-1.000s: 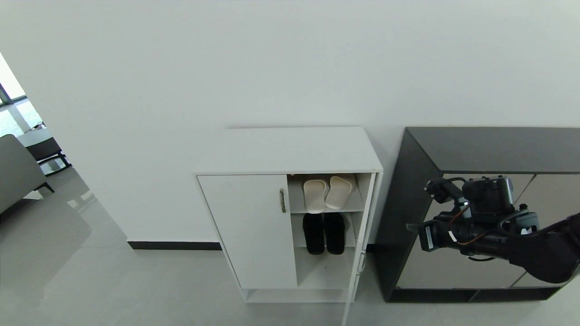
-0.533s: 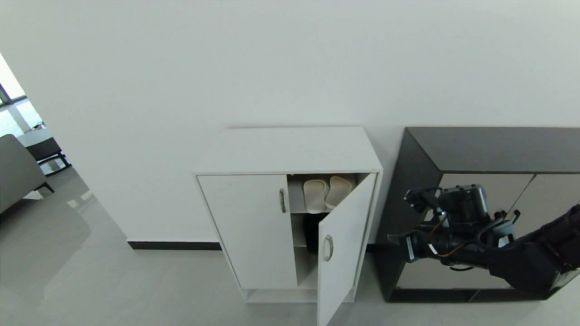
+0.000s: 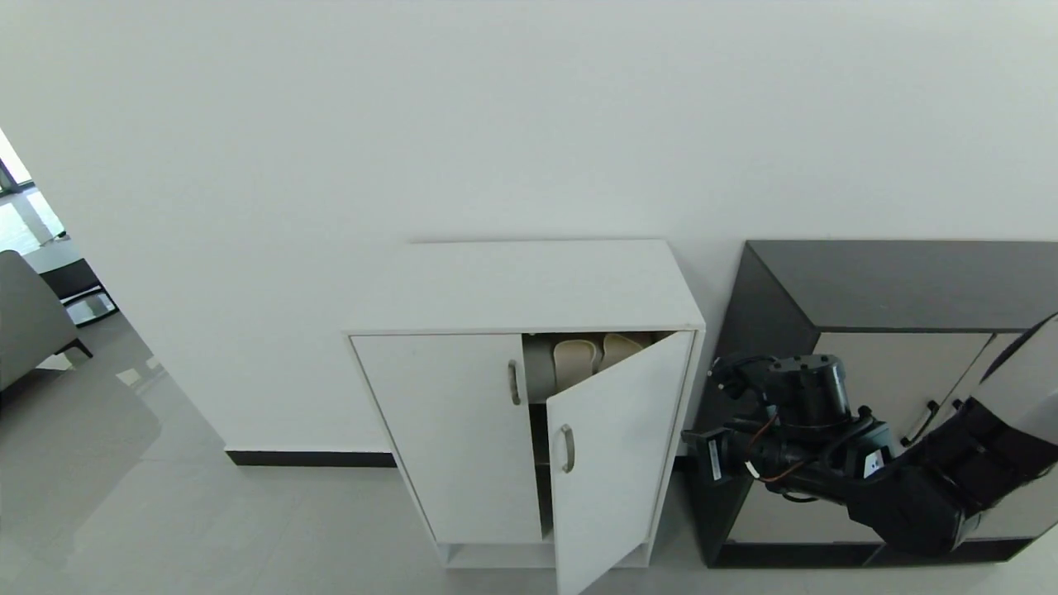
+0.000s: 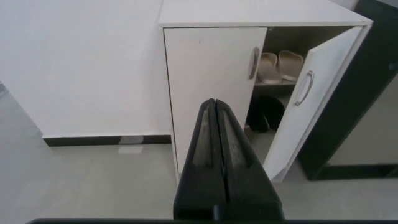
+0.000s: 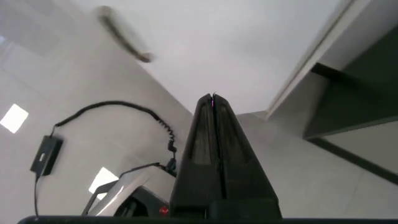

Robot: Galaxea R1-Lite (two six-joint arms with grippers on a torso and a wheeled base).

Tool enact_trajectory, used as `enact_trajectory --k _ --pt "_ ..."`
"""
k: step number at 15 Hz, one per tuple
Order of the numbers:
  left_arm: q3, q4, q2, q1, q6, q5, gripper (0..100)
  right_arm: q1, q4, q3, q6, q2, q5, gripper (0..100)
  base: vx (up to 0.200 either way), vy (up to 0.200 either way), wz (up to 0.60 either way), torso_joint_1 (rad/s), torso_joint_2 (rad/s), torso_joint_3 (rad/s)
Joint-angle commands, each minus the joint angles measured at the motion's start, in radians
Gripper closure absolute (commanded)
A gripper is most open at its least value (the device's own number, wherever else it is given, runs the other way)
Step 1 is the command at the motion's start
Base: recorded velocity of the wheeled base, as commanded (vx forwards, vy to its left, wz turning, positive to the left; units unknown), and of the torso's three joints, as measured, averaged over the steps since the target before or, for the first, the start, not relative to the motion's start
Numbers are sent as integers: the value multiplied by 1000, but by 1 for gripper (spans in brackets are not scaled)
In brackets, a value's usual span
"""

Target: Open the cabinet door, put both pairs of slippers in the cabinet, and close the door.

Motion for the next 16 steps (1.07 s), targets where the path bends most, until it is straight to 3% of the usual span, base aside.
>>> enact_trajectory --k 1,4,8,16 --pt "0 0 0 0 0 0 100 3 0 2 0 19 0 100 200 0 0 12 2 -2" --pt "0 0 0 0 -2 0 100 34 -9 31 -3 13 3 100 200 0 0 4 2 1" --pt "0 0 0 0 0 0 100 46 -44 31 3 30 3 100 0 0 0 0 0 0" --pt "0 0 0 0 -2 0 100 25 -96 -167 99 199 -59 100 0 0 0 0 0 0"
